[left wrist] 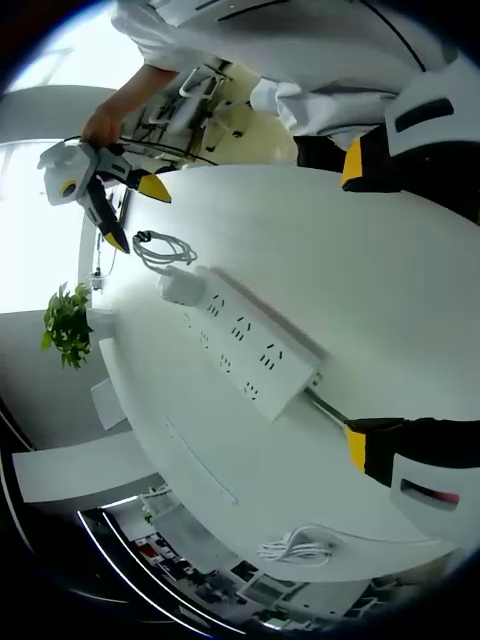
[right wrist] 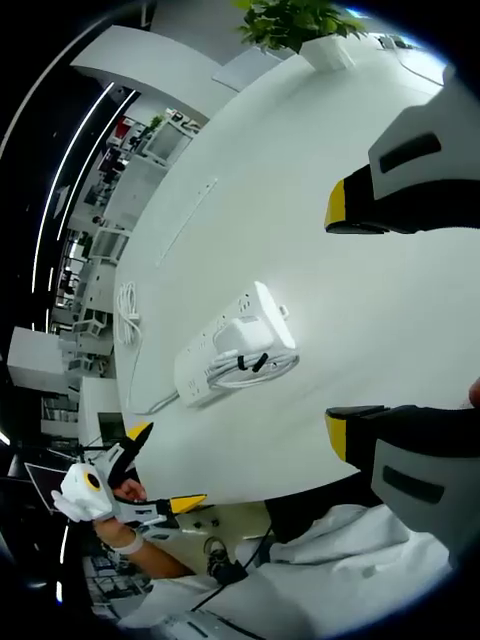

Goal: Straighten the power strip on the desk, plug the charger into it

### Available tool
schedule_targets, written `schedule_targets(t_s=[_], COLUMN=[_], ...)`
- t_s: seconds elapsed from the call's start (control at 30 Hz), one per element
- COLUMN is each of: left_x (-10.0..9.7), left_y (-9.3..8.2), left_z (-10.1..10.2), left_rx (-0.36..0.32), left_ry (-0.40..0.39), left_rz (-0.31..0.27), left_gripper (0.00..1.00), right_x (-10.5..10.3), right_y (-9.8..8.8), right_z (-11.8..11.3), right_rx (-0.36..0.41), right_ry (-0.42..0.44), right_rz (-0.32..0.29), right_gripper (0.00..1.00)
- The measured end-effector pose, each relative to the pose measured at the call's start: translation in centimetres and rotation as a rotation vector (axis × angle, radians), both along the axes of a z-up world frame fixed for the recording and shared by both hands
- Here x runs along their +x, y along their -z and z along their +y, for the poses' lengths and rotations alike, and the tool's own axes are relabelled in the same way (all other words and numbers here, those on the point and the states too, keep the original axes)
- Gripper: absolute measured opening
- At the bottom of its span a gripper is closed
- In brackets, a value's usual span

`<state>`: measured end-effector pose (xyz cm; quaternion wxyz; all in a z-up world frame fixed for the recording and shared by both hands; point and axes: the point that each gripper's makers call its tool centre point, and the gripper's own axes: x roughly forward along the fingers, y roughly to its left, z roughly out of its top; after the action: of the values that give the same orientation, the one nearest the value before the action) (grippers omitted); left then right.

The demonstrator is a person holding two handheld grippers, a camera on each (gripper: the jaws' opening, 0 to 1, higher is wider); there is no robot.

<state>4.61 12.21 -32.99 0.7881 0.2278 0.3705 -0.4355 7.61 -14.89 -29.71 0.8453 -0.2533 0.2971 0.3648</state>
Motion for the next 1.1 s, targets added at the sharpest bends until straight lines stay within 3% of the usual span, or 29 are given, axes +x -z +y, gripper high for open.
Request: schedule_targets(t_s=[0.27, 0.77, 1.1], left_x=[-1.0, -4.1, -5.3], left_y=[-0.2, 0.5, -0.6], left_z=[0.9, 4.2, 5.3], left_rx=[0.016, 0.002, 0.013], left_ry=[-0.013, -0.095, -0.111], left_rz=[-0.002, 0.006, -0.027], left_gripper=[0.92, 0.92, 0.93], right_x=[-0.6, -2.5, -3.6], right_y=[-0.3, -0.3, -0.9], right_z=[-0.6, -2.4, -2.9], right_rx=[-0.01, 0.042, 0.024], right_ry=[0.016, 0.103, 0.121], right_rz=[-0.008, -0.021, -0.051], right_gripper=[0.68, 0.68, 0.68])
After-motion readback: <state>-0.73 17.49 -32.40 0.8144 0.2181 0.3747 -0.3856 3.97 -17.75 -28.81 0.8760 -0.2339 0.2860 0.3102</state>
